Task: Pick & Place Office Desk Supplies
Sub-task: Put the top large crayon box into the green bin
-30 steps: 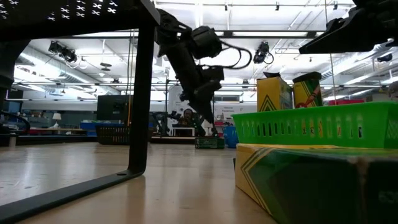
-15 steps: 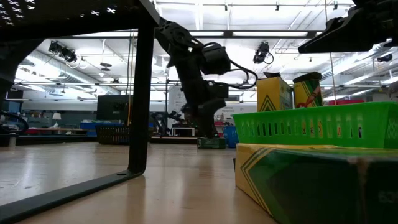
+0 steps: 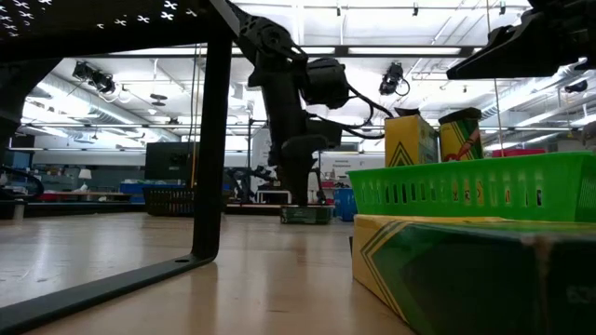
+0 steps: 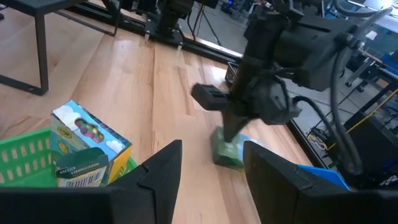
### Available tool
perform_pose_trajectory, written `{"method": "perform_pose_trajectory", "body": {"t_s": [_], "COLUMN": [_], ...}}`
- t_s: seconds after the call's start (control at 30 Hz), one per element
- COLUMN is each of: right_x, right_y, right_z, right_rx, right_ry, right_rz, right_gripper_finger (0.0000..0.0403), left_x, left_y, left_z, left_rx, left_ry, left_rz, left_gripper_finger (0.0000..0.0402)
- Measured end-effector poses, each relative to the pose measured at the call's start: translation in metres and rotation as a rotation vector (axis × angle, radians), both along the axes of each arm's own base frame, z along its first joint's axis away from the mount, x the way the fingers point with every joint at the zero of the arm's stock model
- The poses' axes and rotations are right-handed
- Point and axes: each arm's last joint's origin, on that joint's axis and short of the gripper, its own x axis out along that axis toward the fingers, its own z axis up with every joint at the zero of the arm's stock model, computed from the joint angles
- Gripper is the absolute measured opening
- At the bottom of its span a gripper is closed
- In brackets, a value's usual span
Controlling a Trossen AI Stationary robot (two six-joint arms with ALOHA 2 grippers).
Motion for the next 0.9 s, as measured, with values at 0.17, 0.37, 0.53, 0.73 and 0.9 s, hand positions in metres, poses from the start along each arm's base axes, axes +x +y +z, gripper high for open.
{"method": "perform_pose_trajectory", "body": {"t_s": [0.17, 0.37, 0.53, 0.73, 0.9], "right_x": [0.003, 0.008, 0.012, 0.018, 0.022], "right_y": [0.003, 0.000, -0.006, -0.015, -0.029], "right_z": [0.013, 0.023, 0.022, 0.021, 0.018], "right_rx": [0.027, 0.064, 0.110, 0.160, 0.260], "right_ry": [-0.012, 0.012, 0.026, 0.044, 0.087], "right_rz": [0.034, 0.058, 0.080, 0.108, 0.104], "right_gripper_finger": [0.0181, 0.0181, 0.0181, 0.0181, 0.0181], "left_x": [0.000, -0.002, -0.014, -0.026, -0.024], "left_y": [-0.027, -0.055, -0.070, -0.076, -0.073], "left_z": [-0.001, -0.003, -0.005, -0.004, 0.018], "left_rx": [-0.051, -0.069, -0.140, -0.159, 0.017], "left_ry": [0.033, 0.094, 0.214, 0.337, 0.223], "left_rz": [-0.069, -0.135, -0.254, -0.329, -0.214], "left_gripper_finger": [0.0001, 0.0001, 0.0001, 0.0001, 0.0002]}}
